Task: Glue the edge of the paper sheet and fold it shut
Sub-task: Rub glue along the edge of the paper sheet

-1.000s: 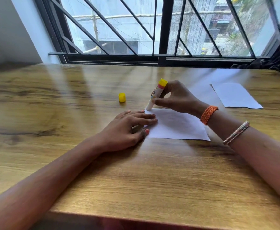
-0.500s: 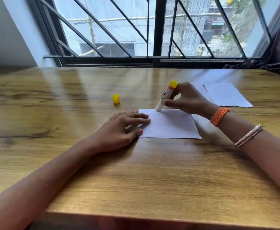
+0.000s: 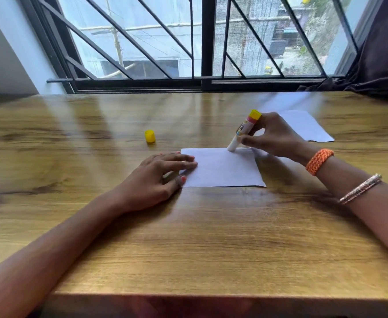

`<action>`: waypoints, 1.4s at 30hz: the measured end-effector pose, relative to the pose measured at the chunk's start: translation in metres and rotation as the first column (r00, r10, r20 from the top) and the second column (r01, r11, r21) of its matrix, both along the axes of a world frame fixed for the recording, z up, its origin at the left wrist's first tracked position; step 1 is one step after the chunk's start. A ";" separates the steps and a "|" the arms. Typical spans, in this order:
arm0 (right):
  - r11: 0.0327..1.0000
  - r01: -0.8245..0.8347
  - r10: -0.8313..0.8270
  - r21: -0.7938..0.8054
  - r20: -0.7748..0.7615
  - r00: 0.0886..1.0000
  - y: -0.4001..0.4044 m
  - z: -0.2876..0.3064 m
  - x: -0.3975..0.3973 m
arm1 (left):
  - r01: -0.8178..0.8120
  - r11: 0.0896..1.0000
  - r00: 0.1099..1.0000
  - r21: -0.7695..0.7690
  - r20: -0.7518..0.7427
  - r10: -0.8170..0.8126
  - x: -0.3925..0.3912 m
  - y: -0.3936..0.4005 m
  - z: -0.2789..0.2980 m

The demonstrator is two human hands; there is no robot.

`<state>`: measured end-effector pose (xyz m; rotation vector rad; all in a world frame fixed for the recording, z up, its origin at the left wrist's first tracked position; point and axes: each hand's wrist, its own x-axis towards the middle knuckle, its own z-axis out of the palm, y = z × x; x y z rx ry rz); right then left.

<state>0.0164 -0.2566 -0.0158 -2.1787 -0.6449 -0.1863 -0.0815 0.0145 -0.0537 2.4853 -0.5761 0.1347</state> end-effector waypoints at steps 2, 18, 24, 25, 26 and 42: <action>1.000 0.018 -0.018 -0.005 0.002 1.000 -0.005 0.000 0.000 | 0.007 1.000 1.000 0.002 0.011 -0.007 0.000 0.000 0.000; 0.993 0.110 -0.112 -0.031 -0.071 0.991 -0.030 0.007 -0.006 | -0.028 0.975 0.973 0.219 0.228 -0.023 -0.005 -0.017 0.014; 0.979 0.190 -0.195 -0.079 -0.076 0.978 -0.030 0.006 -0.009 | 0.058 0.954 0.963 0.294 0.234 -0.131 0.016 -0.070 0.025; 0.978 0.193 -0.200 -0.083 -0.076 0.977 -0.030 0.006 -0.009 | 0.073 0.947 0.967 0.312 0.210 -0.144 0.021 -0.078 0.024; 0.976 0.199 -0.206 -0.086 -0.073 0.976 -0.029 0.007 -0.010 | 0.077 0.943 0.972 0.323 0.187 -0.144 0.027 -0.085 0.025; 0.977 0.189 -0.191 -0.101 -0.016 0.981 -0.028 0.002 -0.011 | 0.034 0.926 0.986 0.375 0.137 -0.092 0.036 -0.093 0.016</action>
